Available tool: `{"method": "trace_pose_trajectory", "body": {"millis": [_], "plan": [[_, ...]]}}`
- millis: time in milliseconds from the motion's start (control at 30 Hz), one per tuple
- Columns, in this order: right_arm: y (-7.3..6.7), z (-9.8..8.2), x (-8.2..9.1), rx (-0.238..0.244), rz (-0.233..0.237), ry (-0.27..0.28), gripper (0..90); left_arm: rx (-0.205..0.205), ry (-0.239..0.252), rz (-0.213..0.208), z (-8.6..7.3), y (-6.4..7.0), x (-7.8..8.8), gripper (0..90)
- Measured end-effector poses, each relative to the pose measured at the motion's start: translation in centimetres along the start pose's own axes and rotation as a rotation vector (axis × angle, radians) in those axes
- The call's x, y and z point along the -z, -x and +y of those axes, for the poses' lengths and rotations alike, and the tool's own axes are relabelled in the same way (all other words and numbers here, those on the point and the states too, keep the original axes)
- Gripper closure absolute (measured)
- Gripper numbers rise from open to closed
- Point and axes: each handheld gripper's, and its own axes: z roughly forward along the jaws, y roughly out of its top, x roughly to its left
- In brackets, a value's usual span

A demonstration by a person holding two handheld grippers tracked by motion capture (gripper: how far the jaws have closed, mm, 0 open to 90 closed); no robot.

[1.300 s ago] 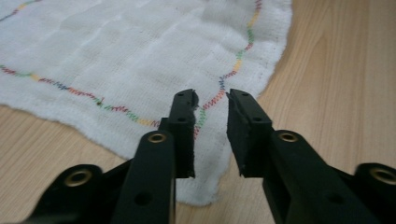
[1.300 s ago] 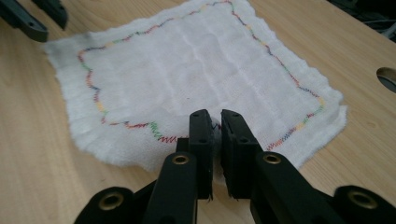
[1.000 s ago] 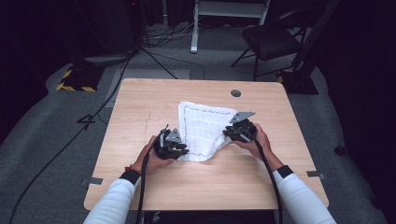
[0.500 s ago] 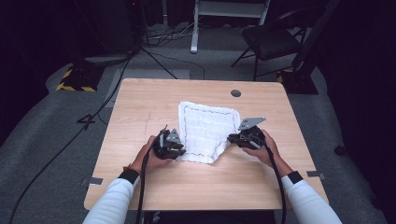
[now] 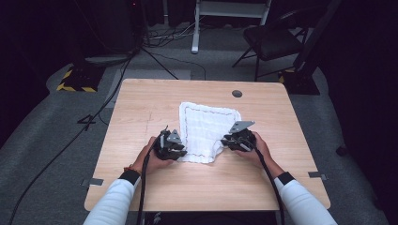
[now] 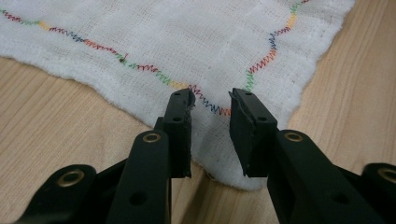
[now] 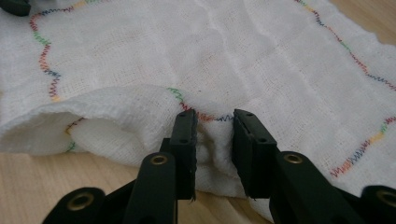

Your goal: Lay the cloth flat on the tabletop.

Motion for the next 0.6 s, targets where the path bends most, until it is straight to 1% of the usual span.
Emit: {"method": "trace_pose_trajectory", "body": {"millis": [33,67,100,133,200,233,267,300,333,367,433,467,500,533,600], "plan": [[0.0,0.0,0.3,-0.002,0.005,0.008,75.8,0.003,-0.001,0.001,0.0,0.0,0.0,68.9],[0.0,0.0,0.3,-0.002,0.005,0.008,75.8,0.003,-0.001,0.001,0.0,0.0,0.0,68.9],[0.0,0.1,1.4,-0.003,0.033,0.036,78.8,0.004,0.003,-0.001,0.0,0.0,0.0,68.9],[0.0,0.1,1.4,-0.003,0.033,0.036,78.8,0.006,0.004,-0.002,-0.1,0.0,0.0,68.9],[-0.2,0.0,2.1,0.012,0.067,0.042,82.1,0.005,0.006,-0.006,-0.1,-0.1,0.0,68.8],[-0.3,-0.1,2.2,0.019,0.081,0.039,82.3,0.006,0.008,-0.006,-0.1,-0.1,0.0,68.8],[-0.3,-0.2,2.0,0.021,0.095,0.029,78.8,0.006,0.008,-0.005,-0.1,-0.1,0.0,68.8],[-0.3,-0.2,2.0,0.021,0.095,0.029,78.8,0.007,0.008,-0.005,-0.1,-0.1,0.0,68.8],[-0.2,-0.3,1.5,0.011,0.117,0.035,71.4,0.009,0.005,-0.002,-0.1,0.0,0.0,68.7],[-0.3,-0.2,1.2,0.01,0.114,0.03,67.4,0.01,0.005,0.0,-0.1,0.0,0.0,68.7],[-0.4,-0.2,0.9,0.011,0.107,0.019,66.9,0.012,0.006,-0.001,-0.1,0.0,0.0,68.6],[-0.6,-0.1,0.5,0.025,0.11,0.012,61.7,0.012,0.007,-0.001,-0.1,0.0,0.0,68.5],[-0.6,-0.1,0.5,0.025,0.11,0.012,61.7,0.012,0.007,-0.001,-0.1,0.0,0.0,68.5],[-0.7,-0.1,0.4,0.028,0.107,0.01,59.1,0.01,0.008,-0.002,-0.1,0.0,0.0,68.5],[-1.1,0.3,0.0,0.047,0.074,0.002,55.0,0.011,0.01,-0.004,-0.2,0.0,0.0,68.4]]}}
